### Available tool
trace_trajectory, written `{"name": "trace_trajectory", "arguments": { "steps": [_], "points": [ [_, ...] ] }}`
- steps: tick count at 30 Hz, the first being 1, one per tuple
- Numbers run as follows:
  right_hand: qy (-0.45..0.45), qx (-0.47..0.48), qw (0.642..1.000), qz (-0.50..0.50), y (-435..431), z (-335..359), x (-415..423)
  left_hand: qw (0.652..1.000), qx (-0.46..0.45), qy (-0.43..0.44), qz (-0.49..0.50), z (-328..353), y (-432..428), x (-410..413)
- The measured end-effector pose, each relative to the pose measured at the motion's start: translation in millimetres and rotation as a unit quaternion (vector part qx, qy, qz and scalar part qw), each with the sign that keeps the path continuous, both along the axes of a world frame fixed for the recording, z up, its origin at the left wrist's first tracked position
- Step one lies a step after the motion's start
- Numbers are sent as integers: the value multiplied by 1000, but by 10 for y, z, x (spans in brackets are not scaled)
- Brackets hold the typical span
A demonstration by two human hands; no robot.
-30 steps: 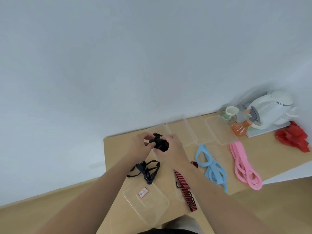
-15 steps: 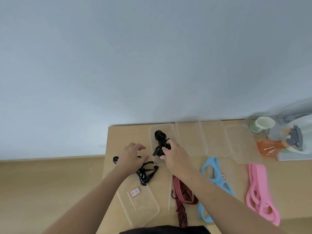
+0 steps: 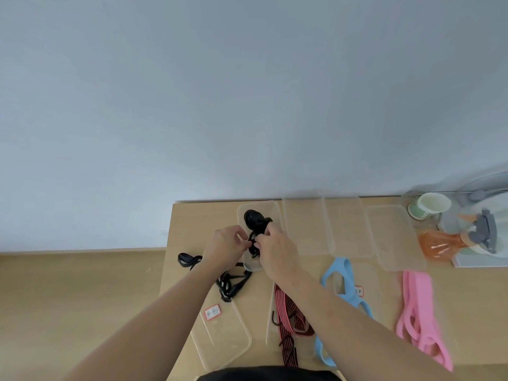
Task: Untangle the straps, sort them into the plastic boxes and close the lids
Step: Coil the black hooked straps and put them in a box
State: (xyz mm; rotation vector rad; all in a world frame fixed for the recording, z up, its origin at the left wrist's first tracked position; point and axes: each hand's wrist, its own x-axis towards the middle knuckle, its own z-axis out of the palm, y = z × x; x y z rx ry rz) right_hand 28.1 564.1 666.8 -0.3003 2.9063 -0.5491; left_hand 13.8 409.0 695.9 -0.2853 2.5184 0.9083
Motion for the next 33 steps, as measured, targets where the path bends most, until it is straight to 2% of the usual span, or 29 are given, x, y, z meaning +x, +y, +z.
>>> {"name": "trace_trajectory", "arguments": {
  "steps": [5,8,10,11,13,15,16,18,21,24,28,30,33],
  "points": [
    [-17,-47,998,-36,-98,-11,-40,999,-12,10,-35,14,50,-10],
    [62,-83,993,-58,-119,145,32,997,6,38,-66,94,-150,70],
    [128,-116,984,-39,-160,249,204,995,-45,55,-69,120,-455,143],
    [138,-131,982,-23,-207,278,305,993,-83,36,-77,114,-636,176],
    [95,-144,985,21,-358,268,527,989,-111,-47,-91,90,-969,238],
    [-21,-123,991,47,-534,219,712,984,-85,-111,-110,23,-1166,307],
    [-80,-87,992,54,-621,183,784,982,-80,-116,-128,-18,-1207,337],
    [-133,4,989,66,-754,89,900,983,-79,-88,-143,-105,-1226,385],
    [-110,26,993,26,-852,1,991,989,-60,-50,-123,-211,-1216,422],
    [-99,-22,995,-22,-908,-48,999,990,-49,-33,-131,-280,-1212,473],
    [-109,-116,984,-86,-911,-7,996,989,-17,47,-139,-223,-1225,527],
    [-111,-147,976,-115,-905,18,1001,981,6,85,-173,-176,-1219,517],
    [-104,-187,966,-146,-924,79,1026,952,-32,146,-268,-91,-1194,471]
  ]
}}
